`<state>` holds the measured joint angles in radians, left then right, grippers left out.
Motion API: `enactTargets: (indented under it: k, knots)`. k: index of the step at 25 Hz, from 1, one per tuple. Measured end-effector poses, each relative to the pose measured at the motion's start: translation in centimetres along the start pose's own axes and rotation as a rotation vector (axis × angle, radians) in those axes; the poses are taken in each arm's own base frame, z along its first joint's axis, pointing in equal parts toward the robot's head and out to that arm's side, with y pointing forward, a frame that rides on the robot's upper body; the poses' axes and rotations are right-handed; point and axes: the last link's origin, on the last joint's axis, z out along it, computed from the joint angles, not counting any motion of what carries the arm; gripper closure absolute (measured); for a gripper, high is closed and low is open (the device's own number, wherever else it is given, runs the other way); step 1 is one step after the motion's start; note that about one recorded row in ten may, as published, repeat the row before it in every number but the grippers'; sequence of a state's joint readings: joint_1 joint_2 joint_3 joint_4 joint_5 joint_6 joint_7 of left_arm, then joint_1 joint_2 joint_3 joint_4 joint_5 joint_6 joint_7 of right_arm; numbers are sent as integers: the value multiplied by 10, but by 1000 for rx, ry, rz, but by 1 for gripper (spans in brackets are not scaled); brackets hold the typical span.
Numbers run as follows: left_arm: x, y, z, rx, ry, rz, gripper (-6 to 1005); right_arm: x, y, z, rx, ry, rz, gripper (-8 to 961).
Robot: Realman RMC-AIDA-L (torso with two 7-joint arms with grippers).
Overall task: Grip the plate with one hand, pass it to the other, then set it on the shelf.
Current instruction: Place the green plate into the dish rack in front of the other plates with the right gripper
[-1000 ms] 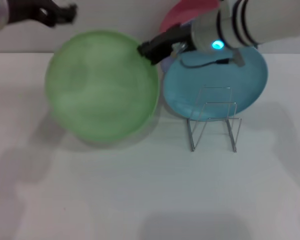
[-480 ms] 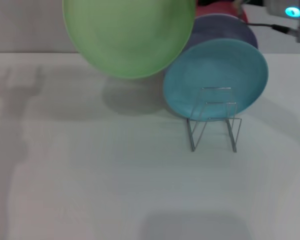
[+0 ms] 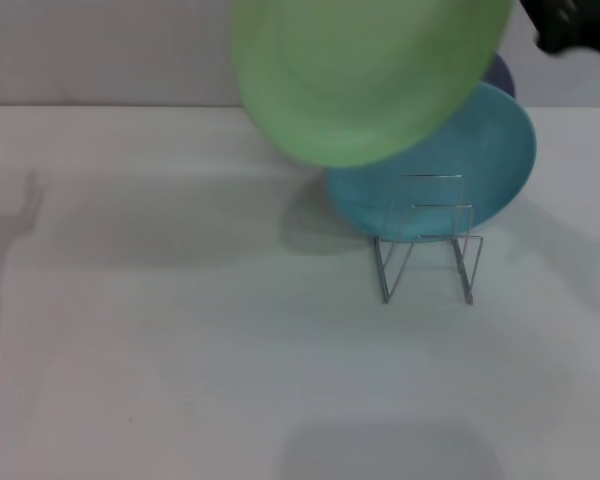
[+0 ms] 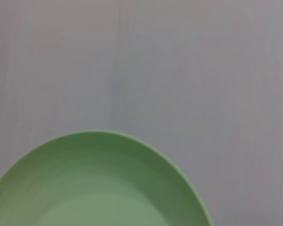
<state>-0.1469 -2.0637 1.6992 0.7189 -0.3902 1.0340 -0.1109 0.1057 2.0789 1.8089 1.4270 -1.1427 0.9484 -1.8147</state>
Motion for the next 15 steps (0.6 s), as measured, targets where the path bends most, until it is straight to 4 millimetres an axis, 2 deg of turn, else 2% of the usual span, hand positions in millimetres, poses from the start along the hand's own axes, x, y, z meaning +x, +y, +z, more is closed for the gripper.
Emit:
enactTargets:
  k: [9, 15]
  knots:
    - [-16, -1, -14, -18, -27, -9, 192, 41, -1, -63, 45, -139, -103, 931]
    - [-22, -4, -20, -17, -54, -28, 192, 53, 2, -87, 105, -196, -204, 925]
